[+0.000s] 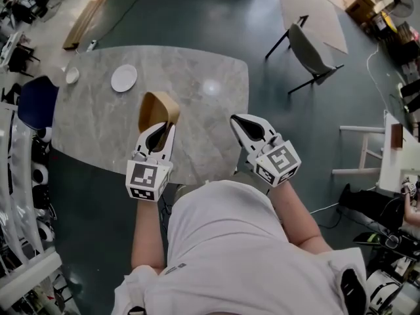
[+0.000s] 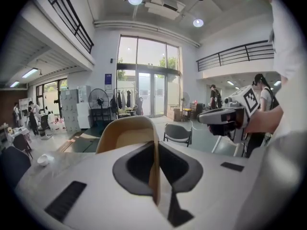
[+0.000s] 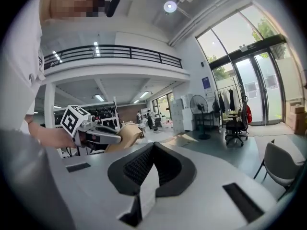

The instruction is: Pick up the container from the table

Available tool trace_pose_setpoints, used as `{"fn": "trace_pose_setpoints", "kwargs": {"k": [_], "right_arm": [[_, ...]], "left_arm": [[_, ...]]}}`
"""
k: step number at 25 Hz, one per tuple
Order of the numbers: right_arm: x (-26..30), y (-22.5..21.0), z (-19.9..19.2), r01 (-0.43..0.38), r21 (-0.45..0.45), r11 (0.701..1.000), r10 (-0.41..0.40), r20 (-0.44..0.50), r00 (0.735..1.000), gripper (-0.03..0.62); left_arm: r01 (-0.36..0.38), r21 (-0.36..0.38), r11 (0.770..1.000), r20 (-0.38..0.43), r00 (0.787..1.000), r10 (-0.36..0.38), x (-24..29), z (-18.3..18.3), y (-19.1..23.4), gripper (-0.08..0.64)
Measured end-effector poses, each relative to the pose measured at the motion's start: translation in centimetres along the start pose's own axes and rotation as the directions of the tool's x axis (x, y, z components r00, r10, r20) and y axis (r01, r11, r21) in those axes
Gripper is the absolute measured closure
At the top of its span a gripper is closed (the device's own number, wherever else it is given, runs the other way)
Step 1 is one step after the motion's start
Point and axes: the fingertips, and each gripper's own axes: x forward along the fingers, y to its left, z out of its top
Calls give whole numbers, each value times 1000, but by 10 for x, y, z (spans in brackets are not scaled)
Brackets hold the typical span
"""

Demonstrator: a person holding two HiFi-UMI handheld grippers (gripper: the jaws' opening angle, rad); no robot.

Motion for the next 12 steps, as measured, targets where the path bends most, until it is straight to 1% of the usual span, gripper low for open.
{"fn": "trace_pose_setpoints", "kwargs": {"k": [2,5,8,12], "right_arm": [[2,3,9,-15,-9,1000,15,27,1000,583],[5,8,18,-41,-24,999,42,53,998,583],[9,14,24,-64,-41,997,67,68,995,583],[13,21,31,-79,-77,994,86,82,993,583]], "left_arm": [[-9,-23,1000,44,999,10,-7,8,1,534],[-23,-17,1000,95,995,25,-17,18,2,535],[-22,-34,999,149,988,27,-24,29,3,537],[-30,-51,998,200,979,39,-30,40,8,538]]}}
